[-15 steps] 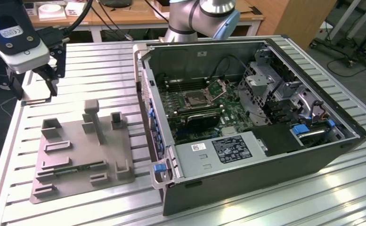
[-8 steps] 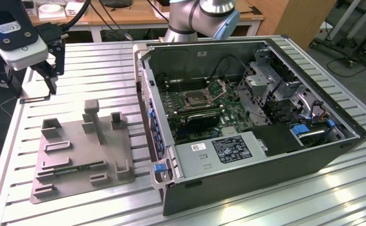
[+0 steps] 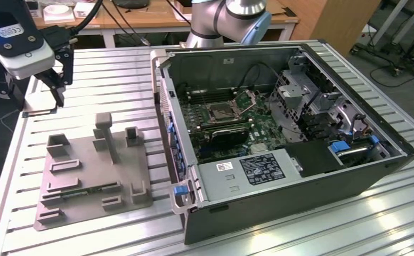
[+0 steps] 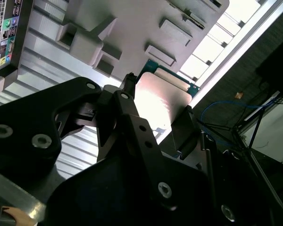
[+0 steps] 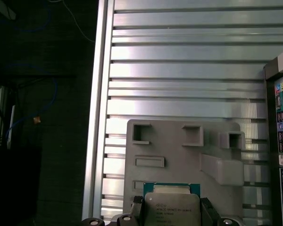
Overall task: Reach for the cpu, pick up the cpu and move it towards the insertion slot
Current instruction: 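Pick up the cpu and move it towards the insertion slot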
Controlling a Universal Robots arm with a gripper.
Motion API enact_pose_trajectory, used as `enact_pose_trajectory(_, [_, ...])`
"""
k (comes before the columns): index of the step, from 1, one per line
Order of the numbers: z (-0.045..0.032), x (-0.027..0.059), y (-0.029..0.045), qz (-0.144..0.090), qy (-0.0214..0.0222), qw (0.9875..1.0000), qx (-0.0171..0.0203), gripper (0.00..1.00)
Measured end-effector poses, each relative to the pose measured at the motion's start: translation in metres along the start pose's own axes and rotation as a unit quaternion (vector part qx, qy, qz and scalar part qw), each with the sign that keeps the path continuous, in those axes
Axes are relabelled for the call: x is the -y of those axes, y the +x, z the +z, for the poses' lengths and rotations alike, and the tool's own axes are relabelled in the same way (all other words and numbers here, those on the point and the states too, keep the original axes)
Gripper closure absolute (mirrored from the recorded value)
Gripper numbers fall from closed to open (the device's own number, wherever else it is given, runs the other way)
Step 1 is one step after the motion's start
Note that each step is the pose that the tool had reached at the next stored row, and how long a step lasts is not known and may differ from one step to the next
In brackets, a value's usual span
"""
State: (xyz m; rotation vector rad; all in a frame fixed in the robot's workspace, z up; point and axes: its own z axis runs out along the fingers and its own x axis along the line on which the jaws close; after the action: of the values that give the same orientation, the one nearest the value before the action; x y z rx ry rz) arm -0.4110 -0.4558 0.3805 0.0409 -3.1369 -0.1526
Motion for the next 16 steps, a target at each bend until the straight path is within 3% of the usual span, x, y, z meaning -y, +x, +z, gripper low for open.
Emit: enact_pose_trajectory(16, [-0.0001,0.0002,-0.0075,0.001,0.0,1.0,0.0001,0.45])
